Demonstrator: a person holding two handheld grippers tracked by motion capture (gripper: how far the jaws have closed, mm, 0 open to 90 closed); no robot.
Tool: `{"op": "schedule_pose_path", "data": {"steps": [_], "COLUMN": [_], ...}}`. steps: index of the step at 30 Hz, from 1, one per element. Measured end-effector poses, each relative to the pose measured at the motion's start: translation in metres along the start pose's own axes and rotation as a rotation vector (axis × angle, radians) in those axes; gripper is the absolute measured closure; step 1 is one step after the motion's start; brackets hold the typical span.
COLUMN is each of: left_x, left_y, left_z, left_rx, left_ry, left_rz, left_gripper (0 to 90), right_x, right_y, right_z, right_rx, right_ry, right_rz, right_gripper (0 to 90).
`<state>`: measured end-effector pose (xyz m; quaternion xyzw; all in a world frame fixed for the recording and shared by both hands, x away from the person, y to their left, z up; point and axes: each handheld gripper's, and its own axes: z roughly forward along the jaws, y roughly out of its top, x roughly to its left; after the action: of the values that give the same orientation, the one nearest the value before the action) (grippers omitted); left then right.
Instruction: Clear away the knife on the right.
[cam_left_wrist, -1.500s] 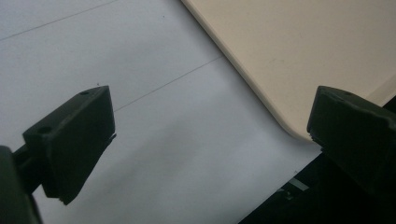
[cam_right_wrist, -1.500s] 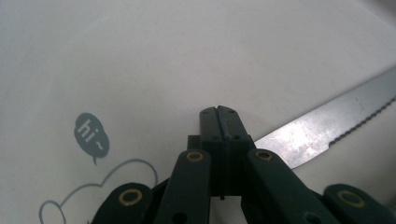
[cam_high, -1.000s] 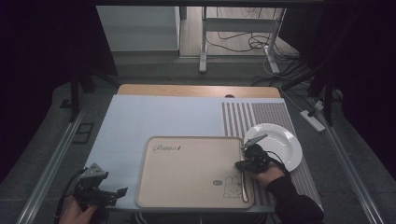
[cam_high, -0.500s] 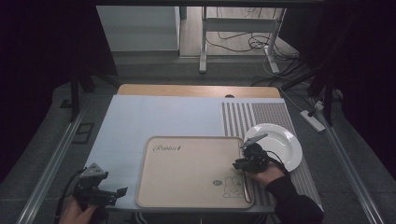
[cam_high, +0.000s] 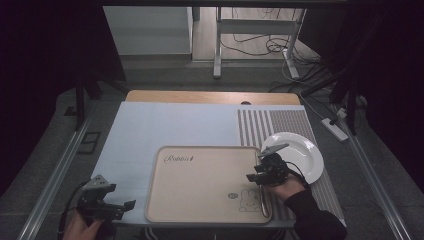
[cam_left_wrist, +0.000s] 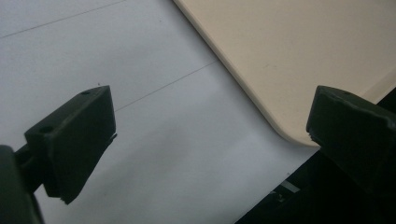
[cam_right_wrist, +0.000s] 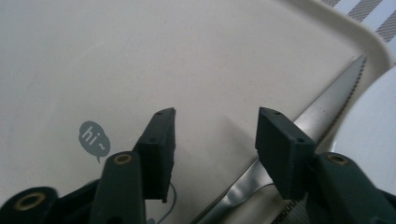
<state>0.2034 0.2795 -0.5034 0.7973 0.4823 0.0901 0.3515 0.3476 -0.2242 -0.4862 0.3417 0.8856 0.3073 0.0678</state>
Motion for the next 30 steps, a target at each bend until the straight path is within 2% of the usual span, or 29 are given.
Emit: {"op": "schedule_pose_path", "data": {"steps": [6, 14, 18, 30], "left_x": [-0.001, -0.001, -0.001, -0.002], "left_y": [0.000, -0.001, -0.001, -0.001], "left_z": [-0.001, -0.002, -0.003, -0.003], "left_rx": [-0.009, -0.019, -0.027, -0.027], "left_ry": [0.004, 0.001, -0.003, -0.008], "left_rz": [0.005, 0.012, 0.005, 0.018], "left_gripper": [2.4, 1.3, 1.2, 1.1], "right_x": [-0.001, -0.001, -0.001, -0.004], "right_y": [-0.002, -0.005, -0.007, -0.020], "right_z": [-0.010, -0.017, -0.021, -0.031], "right_rx": [-0.043, -0.043, -0.061, -0.093], "right_ry": [-0.010, -0.013, -0.007, -0.014], "right_rz": [0.021, 0.034, 0.035, 0.045], "right_gripper": [36.1, 25.2, 21.8, 9.0]}}
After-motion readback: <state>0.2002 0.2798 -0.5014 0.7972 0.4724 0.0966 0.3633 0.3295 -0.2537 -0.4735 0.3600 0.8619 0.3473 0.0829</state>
